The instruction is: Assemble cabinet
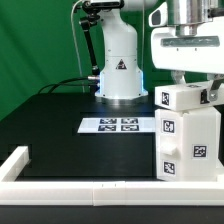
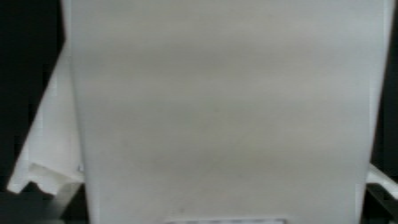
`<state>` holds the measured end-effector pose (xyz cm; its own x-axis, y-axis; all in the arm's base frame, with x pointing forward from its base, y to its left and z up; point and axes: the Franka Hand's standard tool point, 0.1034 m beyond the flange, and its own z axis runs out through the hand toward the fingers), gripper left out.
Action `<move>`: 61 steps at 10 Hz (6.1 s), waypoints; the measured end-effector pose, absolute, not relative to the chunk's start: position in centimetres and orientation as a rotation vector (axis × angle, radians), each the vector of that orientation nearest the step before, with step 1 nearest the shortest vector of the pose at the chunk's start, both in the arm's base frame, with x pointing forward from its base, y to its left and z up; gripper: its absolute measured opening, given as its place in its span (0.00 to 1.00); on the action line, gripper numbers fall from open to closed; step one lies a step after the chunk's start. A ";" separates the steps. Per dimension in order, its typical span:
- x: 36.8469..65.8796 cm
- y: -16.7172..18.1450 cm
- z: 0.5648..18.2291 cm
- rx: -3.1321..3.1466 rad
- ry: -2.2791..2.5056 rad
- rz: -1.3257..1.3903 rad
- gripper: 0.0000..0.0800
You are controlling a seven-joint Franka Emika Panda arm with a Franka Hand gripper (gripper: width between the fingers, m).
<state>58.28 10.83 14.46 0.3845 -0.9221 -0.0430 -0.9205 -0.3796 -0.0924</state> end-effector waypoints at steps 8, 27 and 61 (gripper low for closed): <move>58.1 11.2 15.5 -2.354 1.866 0.010 0.92; 59.1 11.3 17.9 -3.005 -0.239 -0.250 1.00; 58.2 10.3 15.0 -2.690 -1.729 -0.113 0.70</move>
Offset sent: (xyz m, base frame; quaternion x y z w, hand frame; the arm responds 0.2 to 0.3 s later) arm -0.0031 -0.0040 -0.0045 -0.0059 0.0067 0.1383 0.9904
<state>58.23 10.26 15.04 0.4141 0.9098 0.0279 0.9057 -0.4149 0.0868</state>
